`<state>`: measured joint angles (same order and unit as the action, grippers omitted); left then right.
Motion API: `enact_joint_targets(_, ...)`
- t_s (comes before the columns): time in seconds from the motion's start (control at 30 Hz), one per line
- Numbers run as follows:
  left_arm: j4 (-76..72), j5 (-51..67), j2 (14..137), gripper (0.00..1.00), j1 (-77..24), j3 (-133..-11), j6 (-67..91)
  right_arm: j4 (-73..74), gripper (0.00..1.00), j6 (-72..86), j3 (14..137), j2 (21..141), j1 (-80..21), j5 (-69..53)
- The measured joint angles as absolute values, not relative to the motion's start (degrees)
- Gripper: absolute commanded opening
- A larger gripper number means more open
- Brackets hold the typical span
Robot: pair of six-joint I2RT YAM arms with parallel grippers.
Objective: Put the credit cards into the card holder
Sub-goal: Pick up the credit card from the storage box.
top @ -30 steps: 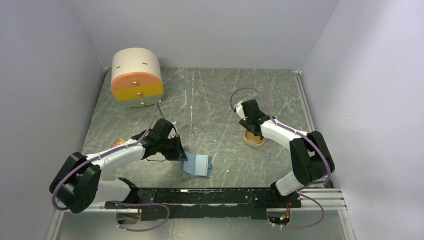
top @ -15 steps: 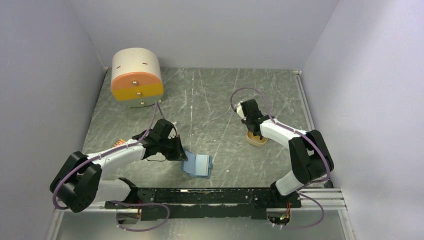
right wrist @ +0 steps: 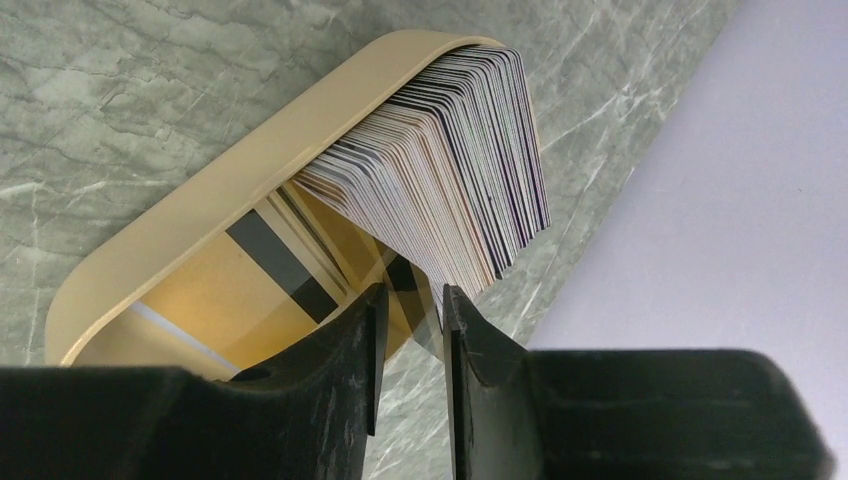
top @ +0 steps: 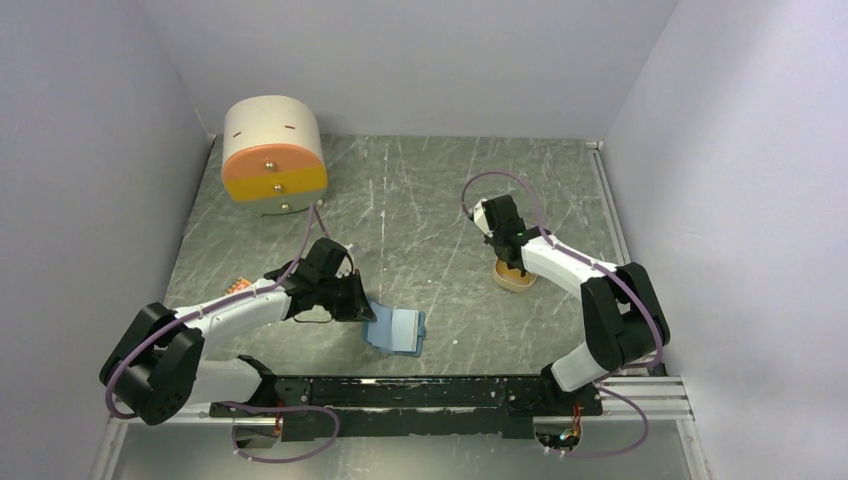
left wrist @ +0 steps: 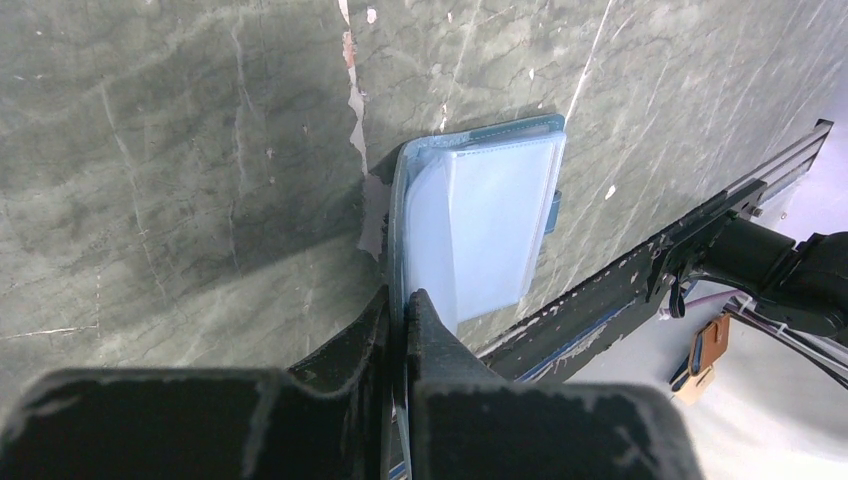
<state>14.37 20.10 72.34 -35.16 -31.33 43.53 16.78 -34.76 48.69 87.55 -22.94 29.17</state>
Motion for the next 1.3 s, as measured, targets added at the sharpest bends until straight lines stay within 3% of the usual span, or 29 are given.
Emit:
enact_joint_targets(0.23, 14.35, 20.16, 72.34, 0.09, -35.16, -31.33, 43.55, 17.96, 0.21, -34.74, 49.17, 87.24, -22.94, 28.88)
enact_joint_targets(0.9, 14.2, 20.21, 72.34, 0.09, -35.16, -31.2, 43.79, 25.06, 0.14, -32.18, 53.06, 86.98, -23.24, 25.21)
enact_joint_targets(1.0, 13.67, 20.32, 72.34, 0.09, -35.16, -30.87, 44.01, 26.85, 0.1, -30.55, 54.65, 87.22, -23.49, 25.06)
enact_joint_targets(1.07, 13.37, 20.6, 72.34, 0.09, -35.16, -30.74, 44.21, 28.29, 0.0, -29.26, 56.62, 88.03, -23.92, 24.82)
enact_joint_targets(1.3, 13.23, 20.84, 72.36, 0.09, -35.16, -30.68, 44.31, 28.93, 0.0, -25.67, 59.48, 90.87, -25.58, 24.51)
